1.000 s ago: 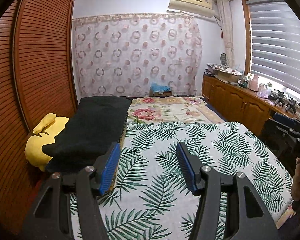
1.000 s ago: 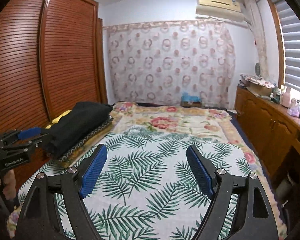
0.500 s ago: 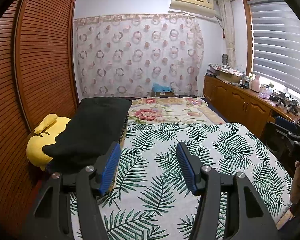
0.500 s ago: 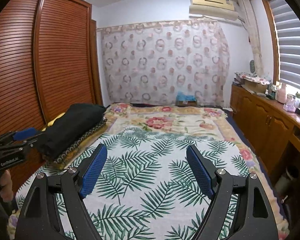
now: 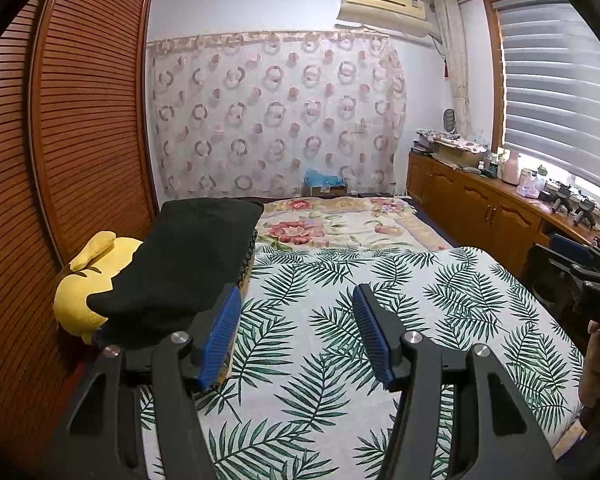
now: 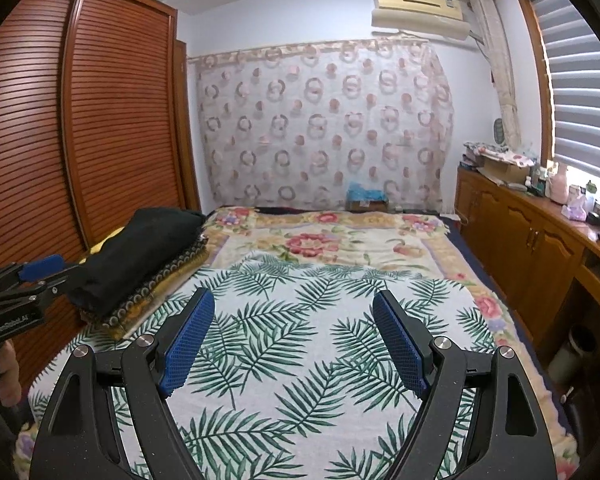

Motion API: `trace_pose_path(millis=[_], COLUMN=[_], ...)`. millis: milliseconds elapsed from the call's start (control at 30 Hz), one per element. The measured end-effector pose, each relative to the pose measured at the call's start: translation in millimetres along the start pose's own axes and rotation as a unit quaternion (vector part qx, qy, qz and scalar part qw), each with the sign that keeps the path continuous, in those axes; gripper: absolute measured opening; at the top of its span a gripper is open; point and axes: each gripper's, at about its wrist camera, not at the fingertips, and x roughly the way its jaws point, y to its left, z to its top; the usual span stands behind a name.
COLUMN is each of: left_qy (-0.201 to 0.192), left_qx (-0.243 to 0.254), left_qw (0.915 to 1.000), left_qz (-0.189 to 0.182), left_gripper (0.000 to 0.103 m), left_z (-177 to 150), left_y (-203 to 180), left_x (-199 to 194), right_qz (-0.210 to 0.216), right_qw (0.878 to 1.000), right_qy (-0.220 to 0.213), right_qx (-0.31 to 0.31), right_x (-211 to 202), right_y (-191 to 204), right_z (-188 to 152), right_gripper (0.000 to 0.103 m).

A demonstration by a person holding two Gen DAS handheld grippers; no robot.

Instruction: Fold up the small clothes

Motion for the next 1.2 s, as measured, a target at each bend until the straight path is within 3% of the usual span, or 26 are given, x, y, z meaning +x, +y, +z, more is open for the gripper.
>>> trace_pose_path(millis=[1200], left_qy=[-0.002], left_qx=[0.001], left_qw=[1.0000], left_qz=[0.001], left_gripper=[0.058], left_z=[2.0], left_y=[1.5], left_x=[-2.6], right_qz=[-0.003], right_qw=[1.000], right_qy=[-0.002], right_qx=[0.003], right_x=[-1.5], right_y=[-6.0], right_z=[-1.6], right_gripper=[0.083])
